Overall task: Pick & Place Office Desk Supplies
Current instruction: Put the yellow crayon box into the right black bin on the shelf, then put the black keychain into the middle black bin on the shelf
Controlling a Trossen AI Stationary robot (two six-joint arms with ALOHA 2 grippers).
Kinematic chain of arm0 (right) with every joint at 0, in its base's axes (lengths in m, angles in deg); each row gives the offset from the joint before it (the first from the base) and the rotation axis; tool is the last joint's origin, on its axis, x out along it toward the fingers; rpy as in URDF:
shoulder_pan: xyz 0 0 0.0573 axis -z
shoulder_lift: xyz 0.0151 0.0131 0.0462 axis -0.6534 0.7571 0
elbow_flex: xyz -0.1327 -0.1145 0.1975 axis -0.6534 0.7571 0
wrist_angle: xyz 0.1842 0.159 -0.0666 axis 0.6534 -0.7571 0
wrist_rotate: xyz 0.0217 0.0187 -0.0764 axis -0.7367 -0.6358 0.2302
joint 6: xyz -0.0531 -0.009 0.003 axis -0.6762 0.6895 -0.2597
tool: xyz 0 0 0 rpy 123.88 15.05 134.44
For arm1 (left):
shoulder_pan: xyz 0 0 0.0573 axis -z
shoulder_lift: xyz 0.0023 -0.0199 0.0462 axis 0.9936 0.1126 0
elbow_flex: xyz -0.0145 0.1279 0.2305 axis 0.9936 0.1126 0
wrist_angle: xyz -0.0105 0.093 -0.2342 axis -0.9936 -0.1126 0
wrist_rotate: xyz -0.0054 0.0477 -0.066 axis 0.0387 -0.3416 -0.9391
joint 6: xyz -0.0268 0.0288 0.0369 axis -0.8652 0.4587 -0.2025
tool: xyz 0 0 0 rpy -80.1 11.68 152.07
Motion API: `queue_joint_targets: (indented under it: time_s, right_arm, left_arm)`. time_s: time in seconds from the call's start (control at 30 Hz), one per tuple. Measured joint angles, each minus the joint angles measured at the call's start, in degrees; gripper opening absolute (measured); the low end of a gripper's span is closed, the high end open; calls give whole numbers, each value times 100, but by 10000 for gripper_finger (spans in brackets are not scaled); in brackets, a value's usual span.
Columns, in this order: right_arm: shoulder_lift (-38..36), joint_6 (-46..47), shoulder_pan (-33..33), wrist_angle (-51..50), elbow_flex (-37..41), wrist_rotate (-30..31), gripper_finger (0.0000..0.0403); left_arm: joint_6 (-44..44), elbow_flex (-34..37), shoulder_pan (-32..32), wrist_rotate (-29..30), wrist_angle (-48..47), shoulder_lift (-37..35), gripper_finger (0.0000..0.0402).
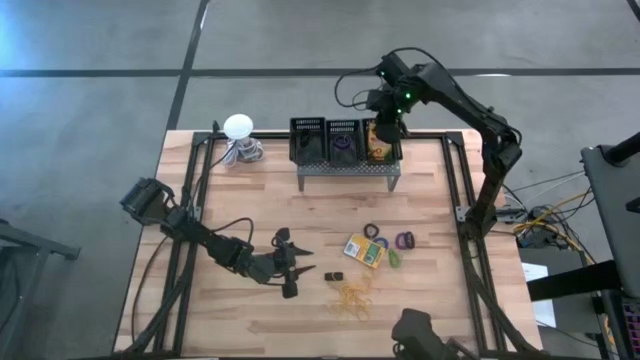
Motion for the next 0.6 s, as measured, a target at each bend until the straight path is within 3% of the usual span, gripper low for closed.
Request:
queue_joint_targets:
  time_s: [0.27,0.6]
  right_arm:
    - [0,-81,2,114,206,-5,151]
    - [2,117,2,496,-105,-1,195]
  left_arm:
    - [2,0,0,0,0,0,173]
    - [4,0,0,0,-7,0,173]
